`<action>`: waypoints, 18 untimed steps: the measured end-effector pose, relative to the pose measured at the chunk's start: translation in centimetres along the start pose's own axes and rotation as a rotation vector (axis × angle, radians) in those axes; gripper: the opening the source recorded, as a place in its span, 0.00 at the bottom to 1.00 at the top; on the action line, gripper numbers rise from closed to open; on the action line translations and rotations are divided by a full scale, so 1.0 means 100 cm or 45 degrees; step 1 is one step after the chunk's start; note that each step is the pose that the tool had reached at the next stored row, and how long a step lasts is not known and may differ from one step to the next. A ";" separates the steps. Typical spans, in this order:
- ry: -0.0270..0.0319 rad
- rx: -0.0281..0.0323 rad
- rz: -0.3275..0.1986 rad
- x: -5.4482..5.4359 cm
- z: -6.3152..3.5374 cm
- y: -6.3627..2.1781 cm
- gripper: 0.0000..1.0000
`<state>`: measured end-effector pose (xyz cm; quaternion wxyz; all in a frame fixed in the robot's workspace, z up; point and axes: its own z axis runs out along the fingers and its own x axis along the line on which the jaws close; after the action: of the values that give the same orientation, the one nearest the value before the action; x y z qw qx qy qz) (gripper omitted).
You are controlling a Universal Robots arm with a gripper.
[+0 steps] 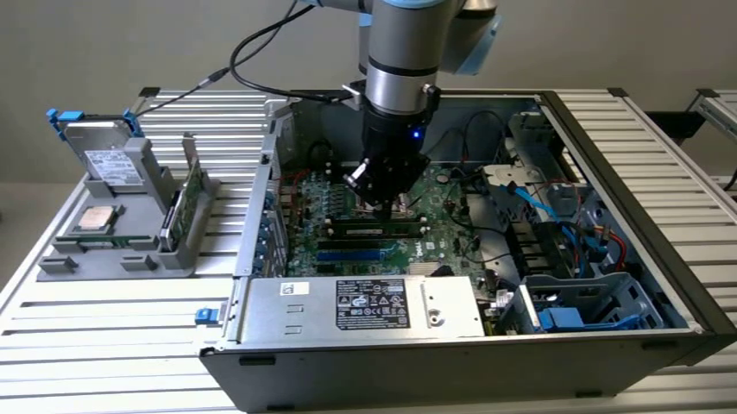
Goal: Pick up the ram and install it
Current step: 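Press down the ram until it locks into place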
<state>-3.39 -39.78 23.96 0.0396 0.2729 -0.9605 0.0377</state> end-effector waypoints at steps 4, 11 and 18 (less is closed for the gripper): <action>-0.0009 -0.0020 0.050 0.000 -0.0003 0.0000 0.10; 0.0027 -0.0036 0.142 0.000 -0.0005 -0.0001 0.10; 0.0074 -0.0046 0.234 0.000 -0.0005 0.0000 0.10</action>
<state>-3.40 -39.79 24.01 0.0392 0.1834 -0.9814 0.0402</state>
